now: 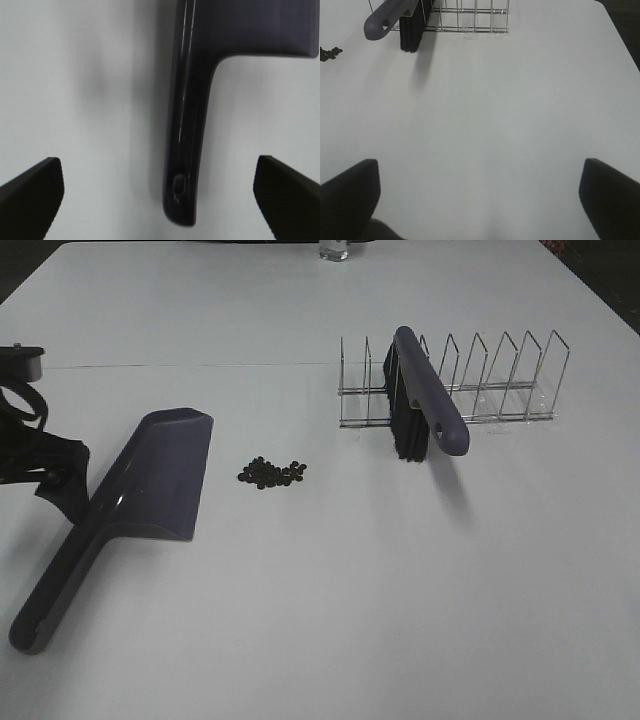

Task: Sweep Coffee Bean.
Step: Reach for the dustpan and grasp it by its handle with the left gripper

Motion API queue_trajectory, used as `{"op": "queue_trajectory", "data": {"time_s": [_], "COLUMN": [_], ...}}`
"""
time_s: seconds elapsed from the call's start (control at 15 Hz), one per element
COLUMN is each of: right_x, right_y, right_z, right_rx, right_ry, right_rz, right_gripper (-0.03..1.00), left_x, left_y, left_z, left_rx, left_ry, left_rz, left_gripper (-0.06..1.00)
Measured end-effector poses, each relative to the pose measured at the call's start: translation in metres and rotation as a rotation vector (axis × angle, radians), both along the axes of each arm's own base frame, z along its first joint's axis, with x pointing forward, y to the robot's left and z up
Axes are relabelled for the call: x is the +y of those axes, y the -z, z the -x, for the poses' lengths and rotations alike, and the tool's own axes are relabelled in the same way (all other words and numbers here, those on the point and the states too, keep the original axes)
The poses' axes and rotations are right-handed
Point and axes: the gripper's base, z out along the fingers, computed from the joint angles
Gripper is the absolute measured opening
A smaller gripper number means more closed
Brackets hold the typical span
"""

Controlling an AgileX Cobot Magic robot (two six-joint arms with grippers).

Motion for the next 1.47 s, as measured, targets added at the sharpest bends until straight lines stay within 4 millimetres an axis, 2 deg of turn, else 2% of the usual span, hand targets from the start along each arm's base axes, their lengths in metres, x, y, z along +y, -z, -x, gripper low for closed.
{"op": "queue_trajectory", "data": {"time_s": [0.07,0.2,0.53,0.93,1.13,1.27,1.33,1.4,1.47], "right_x": [0.000,0.000,0.000,0.000,0.000,0.000,0.000,0.000,0.000], "right_y": [0.000,0.000,0.000,0.000,0.000,0.000,0.000,0.000,0.000], "right_z": [0.000,0.000,0.000,0.000,0.000,0.000,0.000,0.000,0.000], "right_rx": [0.000,0.000,0.000,0.000,0.000,0.000,0.000,0.000,0.000], "right_ry": [0.000,0.000,0.000,0.000,0.000,0.000,0.000,0.000,0.000], "right_rz": [0.000,0.000,0.000,0.000,0.000,0.000,0.000,0.000,0.000], "right_gripper": [0.98,0.98,0.98,0.98,0.98,0.98,0.98,0.98,0.98], "left_x": [-0.009,-0.011,-0.012,-0.012,-0.013,-0.013,-0.013,-0.013,-0.013], "left_y": [0.019,0.037,0.062,0.079,0.083,0.083,0.084,0.084,0.084], "left_z": [-0.008,-0.011,-0.016,-0.019,-0.021,-0.022,-0.022,-0.022,-0.022], "left_rx": [-0.012,0.018,0.050,0.061,0.068,0.064,0.065,0.066,0.066], "left_ry": [0.014,0.015,0.012,0.012,0.014,0.014,0.013,0.010,0.009], "left_rz": [0.000,-0.007,-0.016,-0.021,-0.025,-0.024,-0.023,-0.020,-0.020], "left_gripper": [0.91,0.88,0.75,0.72,0.65,0.51,0.38,0.33,0.33]}}
